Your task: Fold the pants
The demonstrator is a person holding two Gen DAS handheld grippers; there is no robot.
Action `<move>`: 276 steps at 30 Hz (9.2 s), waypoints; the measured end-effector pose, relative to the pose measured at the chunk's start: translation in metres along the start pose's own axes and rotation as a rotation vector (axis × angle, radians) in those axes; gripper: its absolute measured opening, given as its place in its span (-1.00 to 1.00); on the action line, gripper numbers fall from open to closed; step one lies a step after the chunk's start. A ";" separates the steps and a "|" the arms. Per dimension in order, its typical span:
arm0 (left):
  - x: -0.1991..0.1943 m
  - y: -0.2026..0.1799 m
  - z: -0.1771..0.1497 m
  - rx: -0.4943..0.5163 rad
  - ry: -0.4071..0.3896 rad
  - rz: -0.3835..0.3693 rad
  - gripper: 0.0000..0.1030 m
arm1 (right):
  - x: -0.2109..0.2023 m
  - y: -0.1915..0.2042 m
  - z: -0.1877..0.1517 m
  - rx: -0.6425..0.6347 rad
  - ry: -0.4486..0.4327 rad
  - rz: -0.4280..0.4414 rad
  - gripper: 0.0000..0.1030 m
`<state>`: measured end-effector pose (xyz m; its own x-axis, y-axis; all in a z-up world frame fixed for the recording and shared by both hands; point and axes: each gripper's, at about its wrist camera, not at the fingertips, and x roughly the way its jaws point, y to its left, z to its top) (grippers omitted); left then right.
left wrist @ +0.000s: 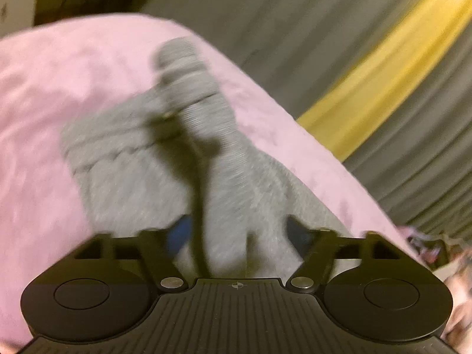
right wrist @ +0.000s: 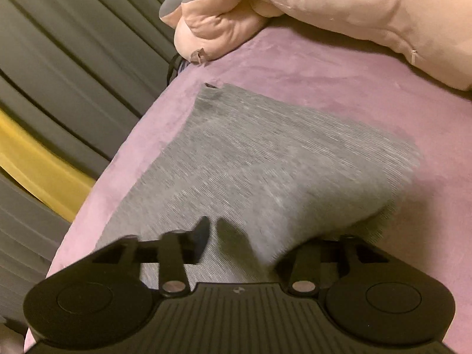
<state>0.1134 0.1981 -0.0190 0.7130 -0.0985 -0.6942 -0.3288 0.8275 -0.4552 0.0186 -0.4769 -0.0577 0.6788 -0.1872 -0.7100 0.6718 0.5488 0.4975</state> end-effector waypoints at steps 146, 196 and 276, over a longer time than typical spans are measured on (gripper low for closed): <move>0.050 -0.132 -0.108 0.553 0.073 0.250 0.96 | 0.034 -0.120 0.040 0.211 -0.137 0.220 -0.51; 0.045 -0.130 -0.108 0.547 0.084 0.177 0.98 | 0.020 0.102 -0.064 -0.340 0.401 0.315 0.64; 0.069 -0.209 -0.161 0.958 0.096 -0.069 0.50 | 0.024 0.114 -0.085 -0.598 0.223 0.142 -0.46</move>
<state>0.1313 -0.0710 -0.0616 0.6441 -0.1737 -0.7449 0.3870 0.9141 0.1214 0.0866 -0.3495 -0.0599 0.6282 0.0587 -0.7758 0.2554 0.9264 0.2769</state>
